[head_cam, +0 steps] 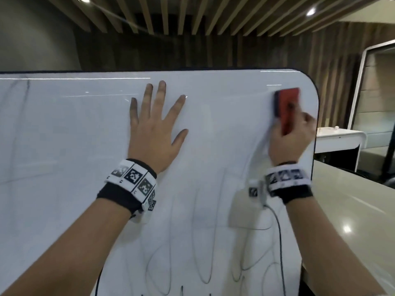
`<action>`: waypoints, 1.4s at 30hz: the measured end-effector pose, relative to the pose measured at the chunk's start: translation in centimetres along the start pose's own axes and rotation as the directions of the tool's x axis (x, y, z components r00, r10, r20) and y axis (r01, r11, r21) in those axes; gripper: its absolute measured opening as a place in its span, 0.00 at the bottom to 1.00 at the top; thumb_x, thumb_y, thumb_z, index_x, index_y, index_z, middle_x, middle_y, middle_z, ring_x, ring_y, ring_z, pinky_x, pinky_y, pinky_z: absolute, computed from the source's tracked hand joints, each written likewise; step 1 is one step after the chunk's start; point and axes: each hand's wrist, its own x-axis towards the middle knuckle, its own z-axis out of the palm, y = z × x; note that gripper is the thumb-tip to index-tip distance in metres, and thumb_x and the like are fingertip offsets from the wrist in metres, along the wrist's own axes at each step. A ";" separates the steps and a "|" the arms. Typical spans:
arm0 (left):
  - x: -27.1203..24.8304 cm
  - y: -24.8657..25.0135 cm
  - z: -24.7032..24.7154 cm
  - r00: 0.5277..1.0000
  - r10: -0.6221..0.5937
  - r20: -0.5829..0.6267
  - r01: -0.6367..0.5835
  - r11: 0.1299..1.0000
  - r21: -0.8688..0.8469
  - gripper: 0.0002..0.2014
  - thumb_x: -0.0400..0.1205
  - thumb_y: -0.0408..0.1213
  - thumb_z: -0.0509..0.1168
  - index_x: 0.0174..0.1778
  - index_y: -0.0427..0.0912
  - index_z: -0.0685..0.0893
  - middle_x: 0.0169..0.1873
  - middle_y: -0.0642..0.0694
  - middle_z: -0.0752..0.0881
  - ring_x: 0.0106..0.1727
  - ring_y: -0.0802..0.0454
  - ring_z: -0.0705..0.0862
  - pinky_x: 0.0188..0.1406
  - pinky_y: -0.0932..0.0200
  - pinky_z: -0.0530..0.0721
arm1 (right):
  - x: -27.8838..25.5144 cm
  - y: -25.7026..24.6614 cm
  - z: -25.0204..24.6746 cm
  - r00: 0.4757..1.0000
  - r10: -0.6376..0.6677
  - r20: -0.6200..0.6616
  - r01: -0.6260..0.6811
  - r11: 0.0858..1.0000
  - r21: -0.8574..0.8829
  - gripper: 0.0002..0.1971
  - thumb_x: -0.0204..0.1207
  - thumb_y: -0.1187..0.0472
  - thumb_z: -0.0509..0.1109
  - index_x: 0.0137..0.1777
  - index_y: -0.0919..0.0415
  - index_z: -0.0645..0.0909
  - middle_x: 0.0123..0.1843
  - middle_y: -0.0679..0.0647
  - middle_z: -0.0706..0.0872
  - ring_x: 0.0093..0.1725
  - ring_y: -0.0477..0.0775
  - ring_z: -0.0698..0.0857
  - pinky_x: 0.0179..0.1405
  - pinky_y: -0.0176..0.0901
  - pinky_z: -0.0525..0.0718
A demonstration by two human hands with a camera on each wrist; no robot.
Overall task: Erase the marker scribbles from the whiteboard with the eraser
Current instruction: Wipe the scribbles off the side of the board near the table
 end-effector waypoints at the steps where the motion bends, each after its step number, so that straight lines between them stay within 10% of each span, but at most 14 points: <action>1: -0.1 -0.1 0.2 1.000 0.004 -0.003 -0.004 1.000 0.013 0.34 0.88 0.59 0.56 0.89 0.57 0.55 0.90 0.40 0.48 0.90 0.35 0.47 0.87 0.27 0.50 | -2.3 -0.8 0.6 0.975 -0.202 0.097 0.202 0.979 0.009 0.28 0.73 0.58 0.71 0.76 0.54 0.81 0.66 0.68 0.80 0.61 0.69 0.80 0.64 0.54 0.73; 5: -0.3 -0.2 0.6 1.000 -0.003 -0.005 0.003 1.000 0.031 0.33 0.88 0.60 0.53 0.89 0.57 0.54 0.90 0.41 0.47 0.91 0.36 0.47 0.88 0.29 0.49 | -5.9 -0.8 0.3 0.467 -0.774 0.428 0.792 0.581 0.188 0.17 0.81 0.56 0.71 0.70 0.47 0.85 0.68 0.62 0.83 0.63 0.68 0.79 0.62 0.59 0.75; 10: -0.4 0.0 0.9 1.000 -0.023 -0.016 0.023 0.999 0.024 0.33 0.88 0.60 0.52 0.89 0.56 0.55 0.90 0.42 0.48 0.91 0.37 0.47 0.88 0.29 0.48 | 2.3 4.2 -1.1 0.993 -0.112 0.039 0.111 0.994 0.021 0.25 0.77 0.52 0.71 0.76 0.47 0.80 0.69 0.64 0.78 0.65 0.68 0.78 0.68 0.45 0.70; 12: -0.4 0.3 1.2 0.999 -0.034 -0.024 0.035 0.999 0.025 0.33 0.89 0.59 0.53 0.89 0.56 0.55 0.90 0.42 0.48 0.91 0.37 0.47 0.88 0.29 0.48 | 1.8 3.5 -0.7 0.997 0.075 -0.032 -0.075 0.997 0.010 0.27 0.77 0.51 0.71 0.78 0.47 0.79 0.70 0.64 0.78 0.66 0.68 0.78 0.67 0.45 0.71; 14: -0.4 0.5 1.3 0.998 -0.047 -0.031 0.048 0.998 0.031 0.33 0.89 0.58 0.54 0.89 0.56 0.56 0.90 0.42 0.49 0.91 0.37 0.47 0.88 0.29 0.48 | -1.3 1.6 0.1 0.986 -0.148 0.069 0.148 0.989 0.007 0.27 0.77 0.55 0.73 0.77 0.50 0.80 0.70 0.65 0.79 0.64 0.66 0.77 0.67 0.53 0.73; 18: -0.5 0.6 1.4 0.997 -0.062 -0.037 0.063 0.998 0.018 0.32 0.89 0.58 0.53 0.89 0.55 0.56 0.90 0.42 0.48 0.91 0.37 0.46 0.88 0.30 0.48 | -4.1 1.1 -0.5 0.646 -0.669 0.368 0.696 0.714 0.075 0.21 0.78 0.57 0.75 0.71 0.48 0.84 0.69 0.59 0.80 0.64 0.66 0.77 0.61 0.57 0.73; 22: -0.7 1.0 1.4 0.996 -0.074 -0.041 0.075 0.997 0.015 0.33 0.88 0.59 0.50 0.89 0.55 0.55 0.90 0.41 0.48 0.91 0.38 0.45 0.88 0.29 0.47 | 1.1 5.7 -1.9 0.982 -0.177 0.061 0.180 0.981 -0.067 0.28 0.77 0.53 0.71 0.78 0.53 0.77 0.68 0.69 0.78 0.63 0.72 0.78 0.65 0.57 0.73; 25: -0.7 1.3 1.6 0.995 -0.089 -0.039 0.090 0.996 0.022 0.33 0.88 0.59 0.49 0.90 0.55 0.54 0.90 0.41 0.47 0.91 0.37 0.45 0.88 0.28 0.48 | 1.5 5.4 -1.8 0.966 0.252 -0.062 -0.256 0.964 -0.071 0.31 0.76 0.48 0.66 0.80 0.51 0.73 0.70 0.68 0.76 0.65 0.73 0.77 0.65 0.58 0.73; 28: -0.7 1.3 1.9 0.994 -0.093 -0.049 0.095 0.995 0.022 0.33 0.89 0.59 0.49 0.90 0.55 0.53 0.90 0.41 0.47 0.91 0.37 0.45 0.88 0.28 0.48 | -2.3 2.2 -0.4 0.971 -0.206 0.119 0.215 0.974 -0.072 0.28 0.77 0.53 0.70 0.78 0.54 0.77 0.71 0.66 0.78 0.63 0.70 0.77 0.62 0.57 0.72; 32: -1.0 1.2 2.1 0.994 -0.087 -0.070 0.088 0.996 0.018 0.32 0.89 0.58 0.51 0.90 0.54 0.54 0.90 0.41 0.48 0.91 0.37 0.46 0.88 0.29 0.48 | -3.0 3.9 -1.1 0.737 -0.588 0.334 0.631 0.776 -0.027 0.24 0.78 0.57 0.72 0.75 0.51 0.78 0.70 0.63 0.78 0.63 0.69 0.76 0.65 0.58 0.72; 35: -1.0 1.4 2.0 0.993 -0.088 -0.074 0.090 0.996 0.022 0.32 0.90 0.58 0.52 0.90 0.54 0.55 0.90 0.40 0.49 0.91 0.37 0.47 0.88 0.29 0.48 | 0.9 7.5 -2.9 0.998 -0.038 0.044 0.042 0.995 -0.091 0.30 0.75 0.51 0.66 0.79 0.55 0.75 0.70 0.69 0.78 0.66 0.72 0.78 0.67 0.56 0.71; 37: -0.9 1.7 2.0 0.993 -0.100 -0.069 0.102 0.995 0.022 0.33 0.89 0.58 0.54 0.90 0.53 0.55 0.90 0.40 0.50 0.91 0.36 0.47 0.88 0.29 0.48 | 0.9 6.9 -3.0 0.937 0.344 -0.067 -0.349 0.934 -0.078 0.34 0.73 0.48 0.62 0.81 0.53 0.72 0.74 0.66 0.76 0.69 0.74 0.76 0.68 0.59 0.71; 40: -0.8 2.1 2.2 0.989 -0.126 -0.077 0.127 0.992 0.007 0.34 0.88 0.59 0.55 0.89 0.53 0.56 0.90 0.39 0.51 0.91 0.36 0.48 0.87 0.28 0.48 | -4.4 2.0 -1.2 0.987 -0.082 0.137 0.095 0.991 -0.094 0.29 0.76 0.52 0.68 0.79 0.54 0.76 0.73 0.64 0.78 0.66 0.70 0.76 0.64 0.57 0.71; 42: -0.9 2.2 2.2 0.987 -0.136 -0.086 0.137 0.991 0.001 0.34 0.88 0.60 0.55 0.89 0.54 0.56 0.90 0.40 0.51 0.91 0.37 0.48 0.87 0.29 0.49 | -8.9 -0.2 -0.3 0.810 -0.464 0.359 0.485 0.874 0.034 0.24 0.76 0.56 0.72 0.74 0.50 0.80 0.71 0.61 0.79 0.65 0.68 0.76 0.63 0.58 0.72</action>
